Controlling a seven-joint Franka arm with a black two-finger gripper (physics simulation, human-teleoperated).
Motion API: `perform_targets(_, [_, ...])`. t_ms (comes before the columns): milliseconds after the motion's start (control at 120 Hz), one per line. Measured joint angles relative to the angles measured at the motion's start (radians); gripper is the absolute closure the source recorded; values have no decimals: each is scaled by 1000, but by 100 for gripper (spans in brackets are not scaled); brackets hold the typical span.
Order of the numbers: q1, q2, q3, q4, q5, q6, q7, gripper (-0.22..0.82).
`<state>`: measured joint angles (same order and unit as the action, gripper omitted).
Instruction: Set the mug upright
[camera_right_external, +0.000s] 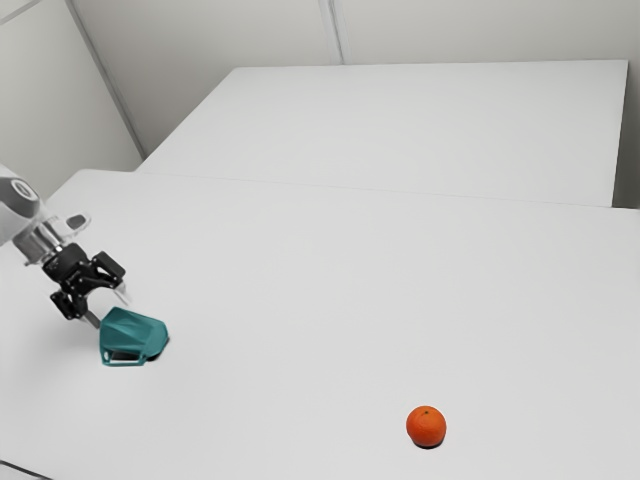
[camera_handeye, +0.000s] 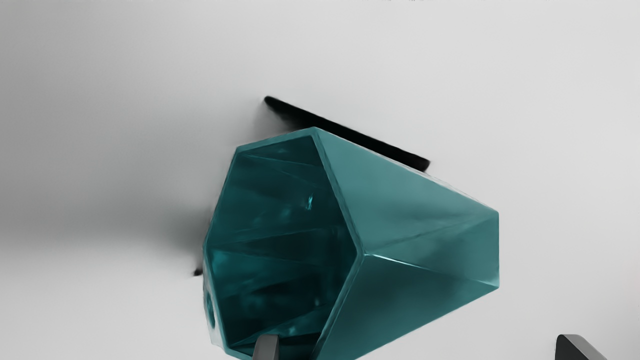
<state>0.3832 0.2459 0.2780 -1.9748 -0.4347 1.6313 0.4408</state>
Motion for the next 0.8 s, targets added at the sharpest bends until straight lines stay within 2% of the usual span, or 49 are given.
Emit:
perform_targets(400, [0, 59, 0, -8, -137, 16, 61, 0])
perform_targets(608, [0, 61, -4, -11, -172, 18, 77, 47])
perform_targets(700, [-3, 59, -7, -8, -182, 19, 82, 57])
perform_targets(800, [-6, 53, -39, 1, -198, 20, 85, 67])
